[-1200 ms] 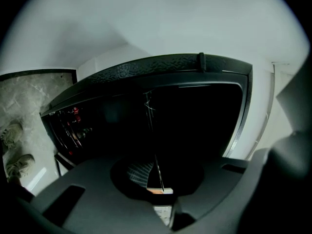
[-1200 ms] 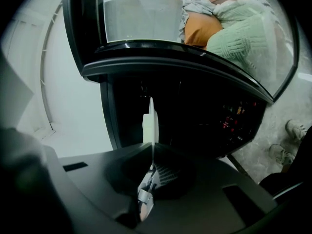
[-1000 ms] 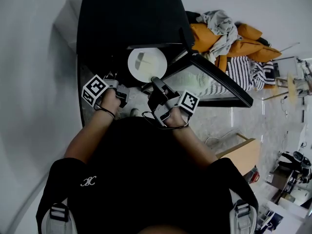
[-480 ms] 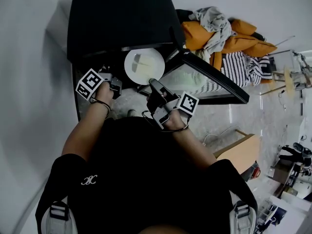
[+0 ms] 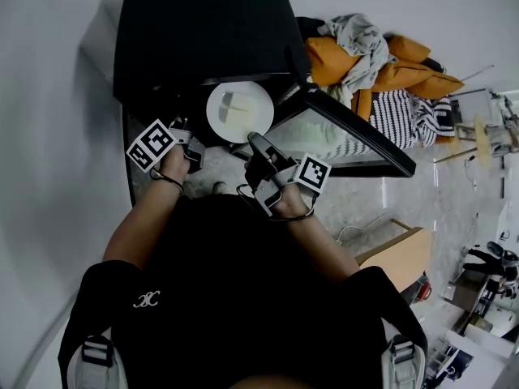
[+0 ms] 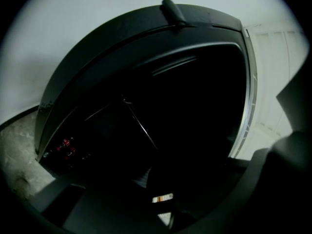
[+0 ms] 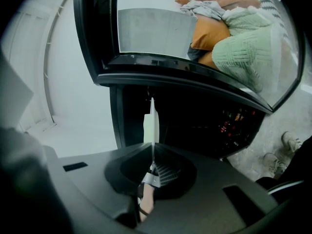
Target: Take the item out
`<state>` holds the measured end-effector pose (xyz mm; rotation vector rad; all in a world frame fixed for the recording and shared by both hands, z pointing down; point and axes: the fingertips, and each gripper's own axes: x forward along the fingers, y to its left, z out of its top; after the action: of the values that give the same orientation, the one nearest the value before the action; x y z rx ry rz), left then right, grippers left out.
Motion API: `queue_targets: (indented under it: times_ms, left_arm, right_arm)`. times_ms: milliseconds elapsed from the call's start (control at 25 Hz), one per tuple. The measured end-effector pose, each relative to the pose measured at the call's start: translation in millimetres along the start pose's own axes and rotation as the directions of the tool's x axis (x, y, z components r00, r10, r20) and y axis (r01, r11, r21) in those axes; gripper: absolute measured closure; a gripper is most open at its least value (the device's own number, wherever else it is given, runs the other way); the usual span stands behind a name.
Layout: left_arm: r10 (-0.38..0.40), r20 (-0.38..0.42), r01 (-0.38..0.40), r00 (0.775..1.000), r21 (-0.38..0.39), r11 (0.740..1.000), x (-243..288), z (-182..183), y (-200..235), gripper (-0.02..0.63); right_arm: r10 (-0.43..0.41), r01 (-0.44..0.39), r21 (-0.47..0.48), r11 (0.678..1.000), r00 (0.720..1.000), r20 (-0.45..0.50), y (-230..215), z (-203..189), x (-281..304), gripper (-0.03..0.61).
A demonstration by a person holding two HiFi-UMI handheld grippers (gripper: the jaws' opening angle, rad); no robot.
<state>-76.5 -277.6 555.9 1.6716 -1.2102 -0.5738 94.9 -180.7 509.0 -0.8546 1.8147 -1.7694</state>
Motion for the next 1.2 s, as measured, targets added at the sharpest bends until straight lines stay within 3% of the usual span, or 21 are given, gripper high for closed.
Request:
queue_targets:
  times_ms: [120, 240, 320, 480, 680, 760, 880, 1200]
  left_arm:
    - [-0.006, -0.089, 0.016, 0.996, 0.117, 0.993, -10.6, -16.0, -7.9, 0.596]
    - [-0.011, -0.147, 0.053, 0.989, 0.282, 0.958, -23.1, -23.0, -19.3, 0.606]
    - [-0.008, -0.168, 0.078, 0.986, 0.414, 0.907, -33.9, -22.9, -29.5, 0.606]
    - [-0.013, -0.208, 0.143, 0.978, 0.629, 0.764, -53.3, -26.8, -50.8, 0.606]
    - [-0.009, -0.225, 0.180, 0.974, 0.758, 0.627, -64.6, -31.9, -67.5, 0.606]
    - [-0.011, -0.224, 0.187, 0.974, 0.786, 0.590, -66.6, -33.1, -72.0, 0.606]
    - [-0.019, -0.223, 0.194, 0.975, 0.799, 0.569, -68.4, -33.3, -75.6, 0.606]
    - [-0.041, -0.218, 0.201, 0.975, 0.793, 0.575, -61.2, -31.8, -69.9, 0.606]
  right_arm:
    - [-0.005, 0.005, -0.005, 1.000, 1.000, -0.011, -2.0, 0.8, 0.1, 0.557]
    - [-0.004, 0.003, -0.020, 1.000, 1.000, -0.025, -0.6, 1.7, -0.4, 0.557]
    - [-0.003, 0.002, -0.032, 0.999, 0.999, -0.034, 1.1, 1.3, -0.9, 0.557]
    - [-0.005, 0.004, -0.027, 1.000, 0.999, -0.052, 1.2, -2.0, -2.2, 0.557]
    - [-0.015, 0.013, -0.022, 1.000, 0.998, -0.068, 4.0, -6.4, -8.0, 0.557]
    - [-0.013, 0.011, -0.027, 1.000, 0.997, -0.080, 6.9, -8.4, -9.9, 0.557]
    - [-0.014, 0.010, -0.039, 0.999, 0.995, -0.097, 8.1, -12.7, -11.4, 0.557]
    - [-0.024, 0.020, -0.040, 0.999, 0.993, -0.115, -3.3, -15.4, -13.9, 0.557]
